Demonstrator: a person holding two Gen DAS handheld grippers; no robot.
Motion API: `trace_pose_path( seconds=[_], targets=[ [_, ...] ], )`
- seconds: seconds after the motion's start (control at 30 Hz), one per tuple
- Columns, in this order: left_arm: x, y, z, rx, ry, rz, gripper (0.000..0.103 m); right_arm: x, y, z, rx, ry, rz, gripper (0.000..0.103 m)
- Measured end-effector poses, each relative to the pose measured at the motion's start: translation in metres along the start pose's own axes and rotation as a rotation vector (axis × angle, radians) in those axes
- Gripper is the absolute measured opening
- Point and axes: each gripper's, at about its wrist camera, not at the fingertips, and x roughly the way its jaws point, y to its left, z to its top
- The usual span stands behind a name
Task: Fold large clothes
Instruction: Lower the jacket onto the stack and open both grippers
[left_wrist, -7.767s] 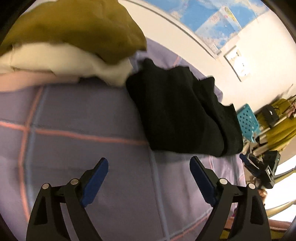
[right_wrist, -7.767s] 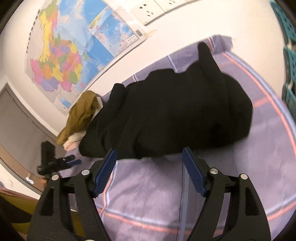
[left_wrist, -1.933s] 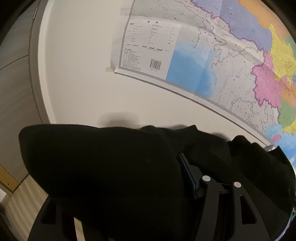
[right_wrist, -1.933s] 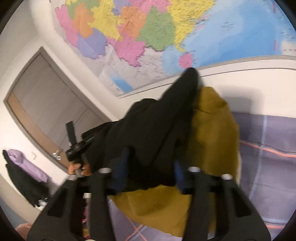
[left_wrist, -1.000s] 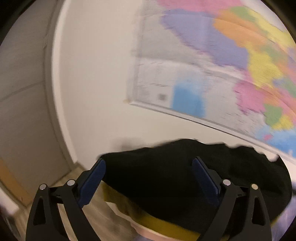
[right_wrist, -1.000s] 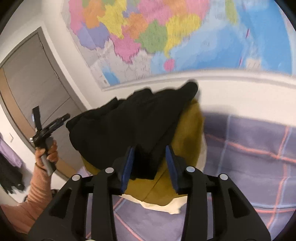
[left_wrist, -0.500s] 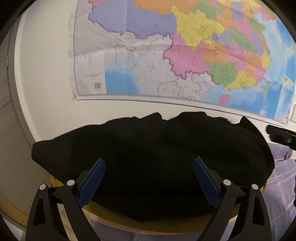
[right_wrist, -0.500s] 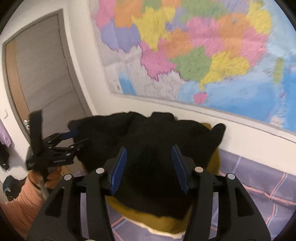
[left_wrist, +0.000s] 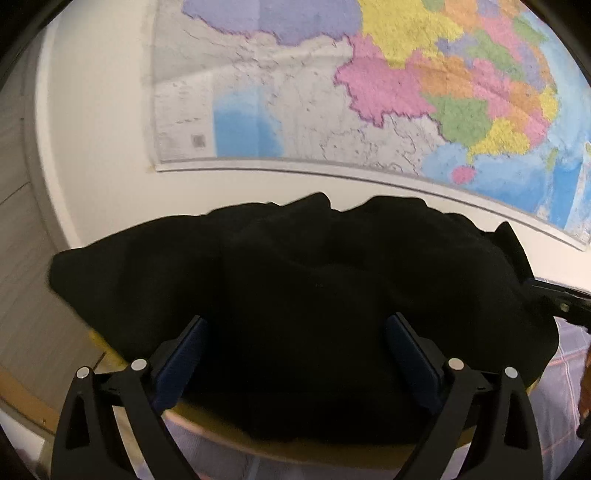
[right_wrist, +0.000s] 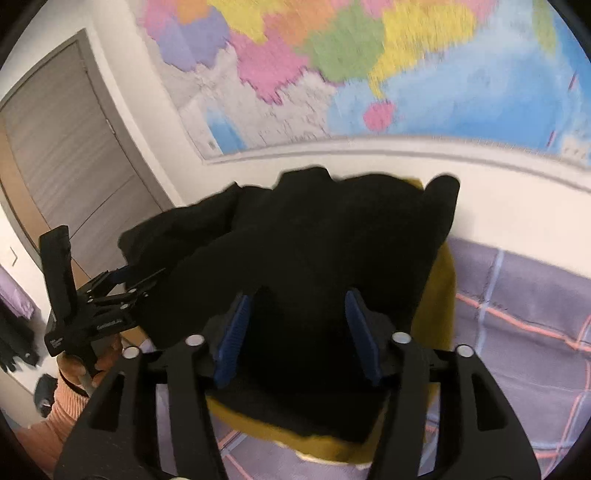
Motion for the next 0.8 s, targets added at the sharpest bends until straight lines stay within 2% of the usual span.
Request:
trace_pose_path(
  seconds=[0.07,0.17,0.23,0.33,0.5,0.63,0.8],
  targets=[
    [-0.014,-0.008,-0.006,0.015,-0.047,0.027,0.094,-0.014,0.013,-0.008,-0.051,-0.035,-0.015,0.06],
    [-0.026,-0.017,-0.015,0.028,-0.077,0.017,0.095,-0.025,0.028,-0.021,-0.116,-0.072,-0.026,0.06],
    [-0.023,-0.025,-0.022,0.06,-0.062,-0.006,0.095,-0.017,0.032,-0.029,-0.155,-0.021,-0.024,0.059],
    [-0.01,-0.026,-0.028,0.044,-0.024,-0.008,0.095,-0.001,0.027,-0.039,-0.139,0.036,-0.038,0.059],
    [-0.018,-0.032,-0.03,0.039,-0.038,0.015,0.095,-0.003,0.028,-0.043,-0.141,0.006,-0.042,0.06],
    [-0.032,-0.041,-0.035,0.042,-0.051,0.04,0.096,-0.014,0.034,-0.046,-0.155,-0.029,-0.052,0.067],
    [-0.052,-0.055,-0.045,0.031,-0.062,0.032,0.096,-0.029,0.042,-0.057,-0.182,-0.059,-0.058,0.074]
  ],
)
